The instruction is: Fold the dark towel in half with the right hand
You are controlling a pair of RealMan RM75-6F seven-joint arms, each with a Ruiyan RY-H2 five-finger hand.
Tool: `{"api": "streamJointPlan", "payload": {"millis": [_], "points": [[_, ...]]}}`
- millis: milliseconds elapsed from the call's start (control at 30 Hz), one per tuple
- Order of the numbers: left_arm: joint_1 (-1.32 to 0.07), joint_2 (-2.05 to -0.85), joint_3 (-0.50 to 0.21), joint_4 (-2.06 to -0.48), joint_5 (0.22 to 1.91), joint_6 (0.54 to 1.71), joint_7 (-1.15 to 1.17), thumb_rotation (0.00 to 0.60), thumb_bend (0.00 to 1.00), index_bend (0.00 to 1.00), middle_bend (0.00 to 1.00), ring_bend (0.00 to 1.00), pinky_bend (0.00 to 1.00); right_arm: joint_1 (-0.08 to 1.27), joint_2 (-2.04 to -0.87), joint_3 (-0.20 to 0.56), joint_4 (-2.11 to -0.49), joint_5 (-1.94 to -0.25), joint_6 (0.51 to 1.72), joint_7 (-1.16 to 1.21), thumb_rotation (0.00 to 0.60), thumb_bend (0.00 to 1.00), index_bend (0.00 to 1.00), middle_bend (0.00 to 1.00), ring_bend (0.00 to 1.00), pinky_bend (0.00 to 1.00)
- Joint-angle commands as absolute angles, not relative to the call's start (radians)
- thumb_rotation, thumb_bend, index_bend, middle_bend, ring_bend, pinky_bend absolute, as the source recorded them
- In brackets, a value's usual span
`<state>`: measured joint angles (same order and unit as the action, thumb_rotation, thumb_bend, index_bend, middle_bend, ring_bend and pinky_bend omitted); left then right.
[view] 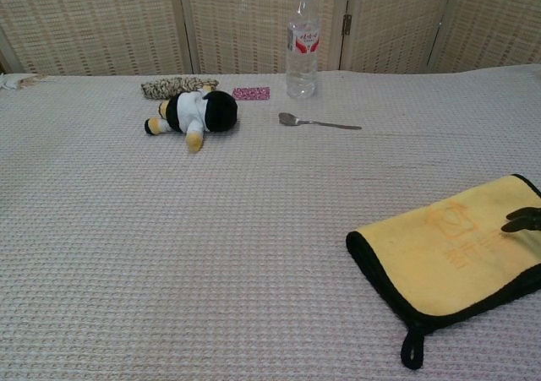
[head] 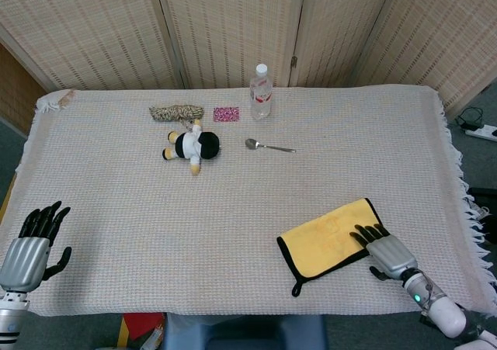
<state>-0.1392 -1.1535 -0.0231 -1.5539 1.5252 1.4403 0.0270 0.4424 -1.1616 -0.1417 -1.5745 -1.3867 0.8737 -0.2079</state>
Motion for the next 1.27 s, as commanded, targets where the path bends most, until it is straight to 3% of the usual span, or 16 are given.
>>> {"api": "streamJointPlan", "payload": {"millis": [33,700,867,1067,1200,1267], "points": [[-0.14,-1.155,-0.023,-1.553,1.523,1.438,0.029,0.6,0.52,0.0,0.0,0.0,0.0,0.432,-1.156,-0.149,-1.565,-1.393,0.879,-0.201,0.6,0.46,0.05,0.0,0.0,0.0],[-0.142,-1.164,-0.018,-1.554,1.527,1.434,0.043,0.6,0.52,0.0,0.0,0.0,0.0,0.325,-1.07,-0.17,-1.572,-1.371,0.967,-0.13,0.6,0.46,0.12,0.0,0.0,0.0],[-0.133,-1.16,-0.011,-1.569,1.553,1.461,0.049,0.6,0.52,0.0,0.0,0.0,0.0,0.22,-1.028,-0.139,-1.585,-1.525,1.263,0.084,0.6,0.46,0.08,0.0,0.0,0.0],[-0.137,-1.164,-0.001,-1.573,1.562,1.449,0.062,0.6,0.52,0.0,0.0,0.0,0.0,0.082,-1.01,-0.083,-1.673,-1.575,1.592,-0.047,0.6,0.46,0.01,0.0,0.0,0.0],[-0.142,-1.168,0.004,-1.573,1.559,1.432,0.071,0.6,0.52,0.0,0.0,0.0,0.0,0.021,-1.049,-0.054,-1.699,-1.564,1.696,-0.136,0.6,0.46,0.0,0.0,0.0,0.0],[-0.142,-1.17,0.005,-1.573,1.558,1.429,0.075,0.6,0.52,0.0,0.0,0.0,0.0,0.014,-1.058,-0.053,-1.695,-1.551,1.682,-0.125,0.6,0.46,0.0,0.0,0.0,0.0]]}}
